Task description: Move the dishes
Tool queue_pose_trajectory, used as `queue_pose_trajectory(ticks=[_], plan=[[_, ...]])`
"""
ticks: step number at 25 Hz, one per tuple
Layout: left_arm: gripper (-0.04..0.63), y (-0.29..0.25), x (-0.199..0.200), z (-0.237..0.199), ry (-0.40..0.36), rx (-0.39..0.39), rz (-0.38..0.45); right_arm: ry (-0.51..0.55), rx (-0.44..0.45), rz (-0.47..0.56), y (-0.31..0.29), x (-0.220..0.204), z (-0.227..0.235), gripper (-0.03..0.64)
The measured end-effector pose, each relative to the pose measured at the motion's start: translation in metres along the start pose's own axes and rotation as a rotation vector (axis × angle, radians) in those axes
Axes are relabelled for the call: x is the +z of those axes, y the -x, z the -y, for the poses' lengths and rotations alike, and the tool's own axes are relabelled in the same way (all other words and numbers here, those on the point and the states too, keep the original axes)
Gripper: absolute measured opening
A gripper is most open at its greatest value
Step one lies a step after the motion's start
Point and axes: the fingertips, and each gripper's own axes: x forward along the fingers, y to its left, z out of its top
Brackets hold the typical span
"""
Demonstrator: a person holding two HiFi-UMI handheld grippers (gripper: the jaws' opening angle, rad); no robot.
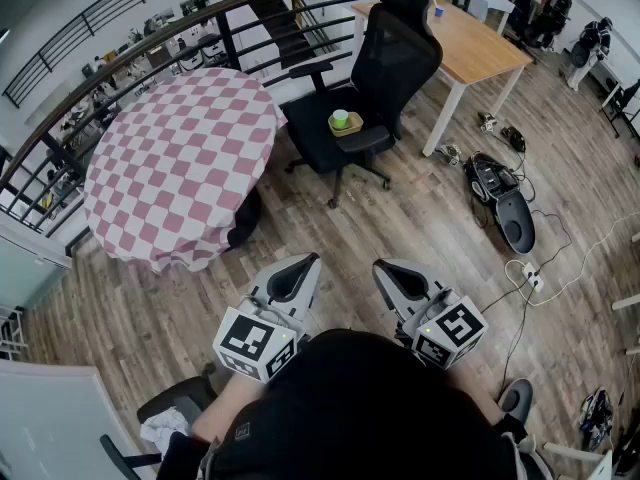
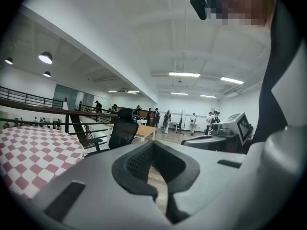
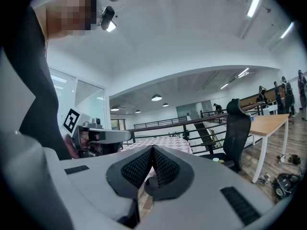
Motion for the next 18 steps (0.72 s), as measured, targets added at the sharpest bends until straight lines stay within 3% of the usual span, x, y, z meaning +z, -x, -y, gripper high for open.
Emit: queue_pose_trajectory(ticks=[4,9,15,18], plan=[[0.003,-0.011,0.003,0.01,-0.002,-0.011,0.0,0.005,-0.012,-0.002,0.011,0.002,0.01,0.018],[0.003,-0.033,0.003,0.028,-0.013,-0.041,0.0,0.041,-0.102,0.017,0.035,0.006,0.034,0.02],[0.003,-0.062,0.013,0.048,-0.047,-0.016,0.047,0.003,-0.151,0.08,0.077,0.008,0.062,0.021],[0.003,-0.077,0.01,0.062,-0.051,-0.025,0.033,-0.014,-0.179,0.096,0.096,0.002,0.077,0.023]])
